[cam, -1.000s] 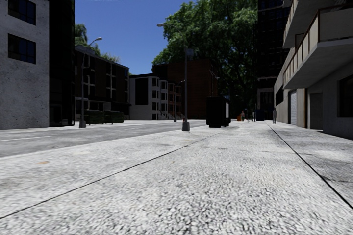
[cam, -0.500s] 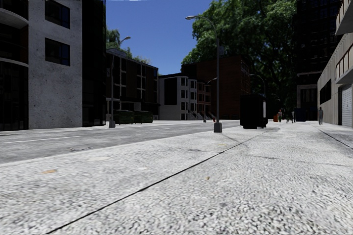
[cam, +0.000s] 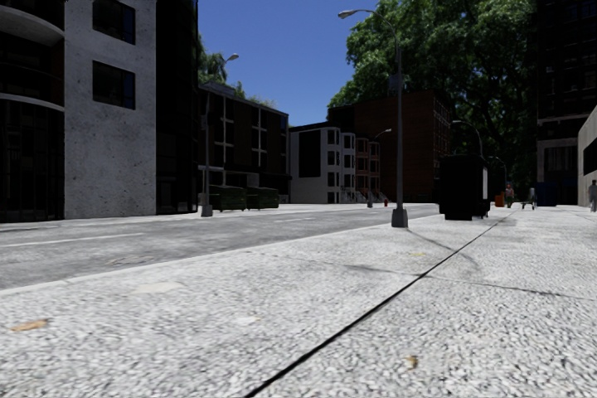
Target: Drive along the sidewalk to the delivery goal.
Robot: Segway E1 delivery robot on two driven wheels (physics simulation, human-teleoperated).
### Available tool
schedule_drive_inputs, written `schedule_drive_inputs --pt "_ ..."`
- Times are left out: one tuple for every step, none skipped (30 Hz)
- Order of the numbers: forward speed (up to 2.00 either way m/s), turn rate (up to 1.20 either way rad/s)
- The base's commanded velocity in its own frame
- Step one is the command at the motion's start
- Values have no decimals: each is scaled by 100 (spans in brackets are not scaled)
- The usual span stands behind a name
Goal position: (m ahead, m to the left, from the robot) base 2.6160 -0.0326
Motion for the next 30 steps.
schedule_drive_inputs --pt "173 0" --pt "173 0" --pt "173 0" --pt "173 0" --pt "173 0" --pt "173 0" --pt "172 0" --pt "172 0" --pt "172 0" --pt "172 0" --pt "172 0" --pt "172 0" --pt "172 0" --pt "172 0" --pt "172 0" --pt "172 0" --pt "172 0" --pt "172 0" --pt "172 0" --pt "172 0" --pt "172 0" --pt "172 0" --pt "172 0" --pt "172 0" --pt "170 0" --pt "167 0" --pt "164 0" --pt "164 0" --pt "163 0" --pt "163 0"
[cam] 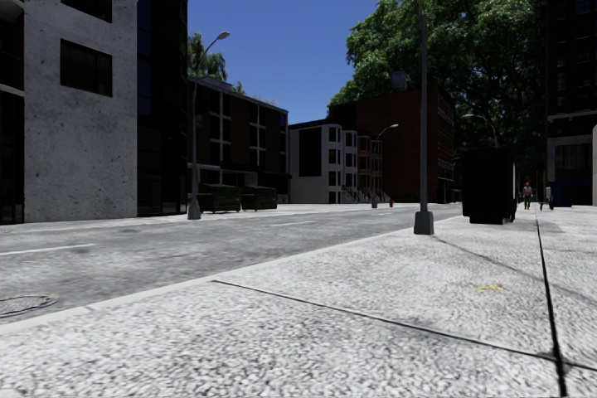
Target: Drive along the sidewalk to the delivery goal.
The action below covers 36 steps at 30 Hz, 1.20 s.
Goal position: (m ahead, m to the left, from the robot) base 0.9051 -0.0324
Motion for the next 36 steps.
schedule_drive_inputs --pt "163 0" --pt "163 0" --pt "163 0" --pt "163 0" --pt "163 0" --pt "163 0" --pt "163 0" --pt "163 0" --pt "163 0" --pt "163 0" --pt "163 0" --pt "162 0" --pt "162 0" --pt "162 0" --pt "162 0" --pt "162 0" --pt "162 0" --pt "162 0" --pt "162 0" --pt "162 0" --pt "162 0" --pt "162 0" --pt "162 0" --pt "161 0" --pt "161 0" --pt "161 0" --pt "161 0" --pt "160 0" --pt "160 0" --pt "0 0" --pt "0 0" --pt "0 0" --pt "0 0" --pt "0 0" --pt "0 0" --pt "0 0"
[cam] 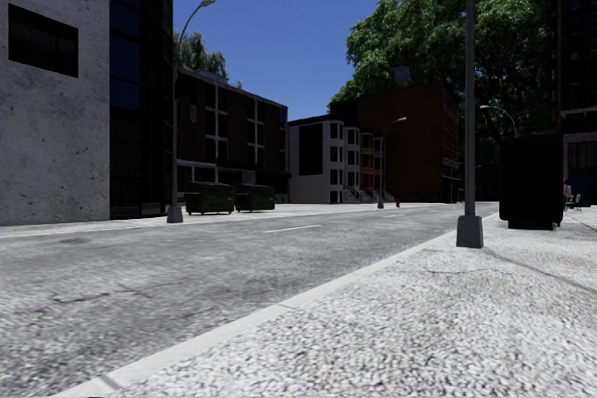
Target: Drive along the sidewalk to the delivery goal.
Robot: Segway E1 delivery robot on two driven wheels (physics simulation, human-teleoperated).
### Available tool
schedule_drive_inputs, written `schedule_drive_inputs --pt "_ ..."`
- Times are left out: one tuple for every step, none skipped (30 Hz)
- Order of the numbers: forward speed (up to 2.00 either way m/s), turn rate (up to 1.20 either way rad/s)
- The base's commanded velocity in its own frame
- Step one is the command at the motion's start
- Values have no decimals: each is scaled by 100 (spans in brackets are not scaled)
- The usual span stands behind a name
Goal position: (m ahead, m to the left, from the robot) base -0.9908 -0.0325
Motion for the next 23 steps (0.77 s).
schedule_drive_inputs --pt "0 0" --pt "0 0" --pt "0 0" --pt "0 0" --pt "0 0" --pt "0 0" --pt "0 0" --pt "0 0" --pt "0 0" --pt "0 0" --pt "0 0" --pt "0 0" --pt "0 0" --pt "0 0" --pt "0 0" --pt "0 0" --pt "0 0" --pt "0 0" --pt "0 0" --pt "0 0" --pt "0 0" --pt "0 0" --pt "0 0"
